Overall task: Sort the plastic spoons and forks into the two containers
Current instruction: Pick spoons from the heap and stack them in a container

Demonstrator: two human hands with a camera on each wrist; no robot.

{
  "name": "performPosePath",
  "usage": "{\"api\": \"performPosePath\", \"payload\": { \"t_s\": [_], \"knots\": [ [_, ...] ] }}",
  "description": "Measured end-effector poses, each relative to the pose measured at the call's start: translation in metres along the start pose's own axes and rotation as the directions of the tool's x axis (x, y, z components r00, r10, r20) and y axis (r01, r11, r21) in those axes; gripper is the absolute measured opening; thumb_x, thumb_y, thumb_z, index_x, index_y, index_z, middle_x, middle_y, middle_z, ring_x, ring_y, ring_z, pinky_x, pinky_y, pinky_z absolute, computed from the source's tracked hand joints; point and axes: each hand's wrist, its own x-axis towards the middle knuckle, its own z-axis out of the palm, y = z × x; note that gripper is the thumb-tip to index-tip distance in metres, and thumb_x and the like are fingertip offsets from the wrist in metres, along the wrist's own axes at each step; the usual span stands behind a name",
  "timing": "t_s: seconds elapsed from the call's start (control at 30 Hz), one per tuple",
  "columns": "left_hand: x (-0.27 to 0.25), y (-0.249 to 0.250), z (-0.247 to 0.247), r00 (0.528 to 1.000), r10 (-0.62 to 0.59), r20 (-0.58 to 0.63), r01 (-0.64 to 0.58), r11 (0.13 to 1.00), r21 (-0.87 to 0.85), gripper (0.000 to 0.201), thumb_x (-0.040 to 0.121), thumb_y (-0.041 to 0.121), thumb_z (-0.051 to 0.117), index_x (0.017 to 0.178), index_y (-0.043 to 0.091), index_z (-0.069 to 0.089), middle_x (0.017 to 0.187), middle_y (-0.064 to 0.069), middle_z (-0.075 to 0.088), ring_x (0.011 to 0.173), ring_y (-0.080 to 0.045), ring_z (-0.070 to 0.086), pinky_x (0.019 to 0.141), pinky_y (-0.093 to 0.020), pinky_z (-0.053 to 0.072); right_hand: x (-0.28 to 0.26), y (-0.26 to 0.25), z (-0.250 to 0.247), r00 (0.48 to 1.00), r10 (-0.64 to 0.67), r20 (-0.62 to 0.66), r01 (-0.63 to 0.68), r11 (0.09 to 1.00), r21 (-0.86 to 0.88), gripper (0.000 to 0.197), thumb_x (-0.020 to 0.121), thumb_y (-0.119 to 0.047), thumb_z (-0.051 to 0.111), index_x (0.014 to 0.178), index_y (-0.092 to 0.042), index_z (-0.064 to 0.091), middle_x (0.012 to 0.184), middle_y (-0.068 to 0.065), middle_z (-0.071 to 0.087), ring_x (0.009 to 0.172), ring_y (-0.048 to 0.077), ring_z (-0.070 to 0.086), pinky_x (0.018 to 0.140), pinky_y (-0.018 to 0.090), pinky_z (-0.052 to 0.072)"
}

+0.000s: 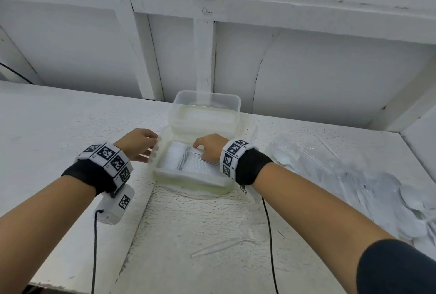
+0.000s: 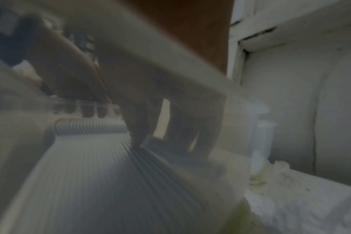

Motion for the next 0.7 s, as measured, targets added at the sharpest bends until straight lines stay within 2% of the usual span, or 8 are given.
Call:
{"api": "performPosePath", "payload": {
  "t_s": [0.07,0.17,0.33,0.43,0.5,0.6,0.7],
  "knots": [
    [0.0,-0.001,0.0,1.0,0.004,0.002,-0.004,1.0,-0.006,0.018,0.095,0.005,0.044,0.108,0.002,0.057,0.082,-0.009,0.06,0.068,-0.022,0.058,0.06,-0.032,0.049,-0.001,0.002,-0.001,1.0,-0.008,0.018,0.007,1.0,0.019,0.04,0.094,-0.012,0.049,0.134,-0.012,0.048,0.134,0.011,0.051,0.122,0.026,0.047,0.096,0.028,0.036],
    [0.0,-0.002,0.0,1.0,0.002,-0.005,-0.002,1.0,-0.017,0.019,0.096,0.006,0.044,0.108,0.002,0.057,0.081,-0.009,0.06,0.067,-0.022,0.057,0.058,-0.031,0.049,-0.002,0.003,0.001,1.0,-0.002,-0.022,0.004,0.996,0.084,0.038,0.097,-0.014,0.044,0.134,-0.01,0.049,0.137,0.011,0.048,0.126,0.025,0.044,0.1,0.027,0.031],
    [-0.001,-0.002,0.002,1.0,0.009,-0.021,-0.009,1.0,-0.013,0.019,0.096,0.006,0.044,0.11,0.002,0.057,0.082,-0.008,0.06,0.067,-0.021,0.058,0.057,-0.029,0.05,0.001,0.004,0.007,0.998,0.043,-0.035,-0.037,0.987,0.156,0.041,0.096,-0.01,0.043,0.137,-0.01,0.045,0.138,0.011,0.048,0.127,0.025,0.044,0.102,0.028,0.032],
    [-0.003,-0.002,0.0,0.999,-0.01,-0.03,0.01,1.0,0.017,0.021,0.095,0.006,0.044,0.111,0.003,0.057,0.085,-0.009,0.061,0.072,-0.022,0.058,0.061,-0.031,0.05,-0.001,0.006,0.006,0.998,0.046,-0.043,-0.04,0.99,0.132,0.041,0.096,-0.014,0.044,0.137,-0.009,0.044,0.139,0.011,0.047,0.128,0.025,0.043,0.103,0.028,0.032],
    [-0.003,-0.001,-0.001,0.997,-0.007,-0.073,0.012,0.998,0.068,0.024,0.095,0.008,0.043,0.115,0.004,0.056,0.094,-0.011,0.06,0.08,-0.024,0.057,0.065,-0.031,0.049,-0.005,0.008,0.003,0.998,0.033,-0.06,-0.026,0.994,0.104,0.041,0.097,-0.016,0.044,0.137,-0.009,0.044,0.139,0.01,0.047,0.128,0.024,0.042,0.103,0.028,0.031],
    [-0.006,0.007,-0.002,0.965,0.103,-0.242,-0.062,0.983,0.17,0.028,0.095,0.011,0.043,0.119,0.008,0.055,0.109,-0.015,0.057,0.092,-0.027,0.053,0.073,-0.037,0.048,-0.018,0.01,-0.005,0.993,0.009,-0.116,0.003,0.995,0.104,0.039,0.098,-0.018,0.043,0.135,-0.01,0.047,0.136,0.01,0.048,0.126,0.024,0.043,0.102,0.029,0.032],
    [-0.019,0.027,0.007,0.891,0.29,-0.349,-0.225,0.95,0.215,0.027,0.092,0.014,0.043,0.114,0.01,0.058,0.106,-0.015,0.061,0.086,-0.028,0.053,0.08,-0.039,0.047,-0.041,0.016,-0.021,0.975,-0.027,-0.218,0.058,0.989,0.138,0.036,0.097,-0.02,0.044,0.131,-0.01,0.052,0.127,0.011,0.054,0.117,0.023,0.05,0.096,0.026,0.035]
  ]
}}
